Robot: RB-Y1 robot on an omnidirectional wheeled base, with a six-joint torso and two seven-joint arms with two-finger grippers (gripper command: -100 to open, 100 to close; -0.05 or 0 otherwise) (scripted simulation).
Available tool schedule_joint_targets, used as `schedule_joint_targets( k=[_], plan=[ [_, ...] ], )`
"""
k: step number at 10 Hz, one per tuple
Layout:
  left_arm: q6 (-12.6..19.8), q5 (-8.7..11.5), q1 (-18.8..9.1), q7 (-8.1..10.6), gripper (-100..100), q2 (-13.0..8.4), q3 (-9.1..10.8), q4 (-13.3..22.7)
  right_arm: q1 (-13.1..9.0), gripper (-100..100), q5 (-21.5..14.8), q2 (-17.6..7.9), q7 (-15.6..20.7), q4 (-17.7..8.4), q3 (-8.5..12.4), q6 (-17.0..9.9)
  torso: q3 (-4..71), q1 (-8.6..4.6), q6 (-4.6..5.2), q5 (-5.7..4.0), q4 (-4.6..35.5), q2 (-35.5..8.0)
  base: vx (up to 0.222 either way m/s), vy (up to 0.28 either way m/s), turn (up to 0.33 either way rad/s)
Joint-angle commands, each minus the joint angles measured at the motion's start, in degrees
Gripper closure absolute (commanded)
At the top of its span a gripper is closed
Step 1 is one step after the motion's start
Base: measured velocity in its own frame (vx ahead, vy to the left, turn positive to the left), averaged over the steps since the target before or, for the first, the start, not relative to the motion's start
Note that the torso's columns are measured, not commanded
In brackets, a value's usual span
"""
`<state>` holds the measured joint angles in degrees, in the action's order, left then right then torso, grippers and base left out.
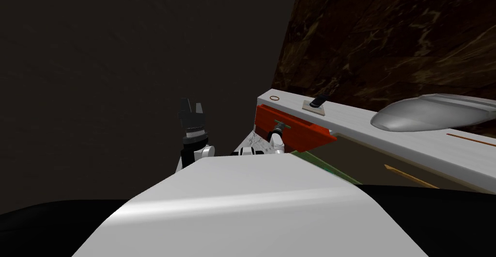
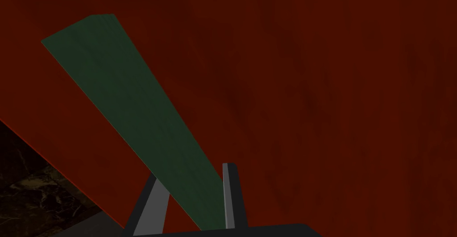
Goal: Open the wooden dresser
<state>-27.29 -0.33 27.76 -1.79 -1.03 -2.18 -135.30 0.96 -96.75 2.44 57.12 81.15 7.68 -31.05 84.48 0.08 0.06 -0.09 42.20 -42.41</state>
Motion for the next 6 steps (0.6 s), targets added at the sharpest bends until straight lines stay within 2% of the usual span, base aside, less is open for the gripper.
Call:
schedule_joint_targets(
  k=[1, 6],
  plan=[
    [0.0, 0.0, 0.01, 0.0, 0, -0.01, 0.01, 0.0, 0.19, 100, 0.21, 0.14, 0.3, 0.04, -0.18, -0.06, 0.12, -0.31, -0.03, 0.06, 0.12, 0.2, -0.084, 0.075, -0.009],
    [0.0, 0.0, -0.01, 0.0, 0, 0.0, 0.0, 0.0, 0.18, 100, 0.35, 0.17, 0.49, 0.42, -0.6, -0.15, -0.02, -0.11, 0.05, 0.04, 0.09, -0.07, -0.139, 0.117, -0.007]
  ],
)
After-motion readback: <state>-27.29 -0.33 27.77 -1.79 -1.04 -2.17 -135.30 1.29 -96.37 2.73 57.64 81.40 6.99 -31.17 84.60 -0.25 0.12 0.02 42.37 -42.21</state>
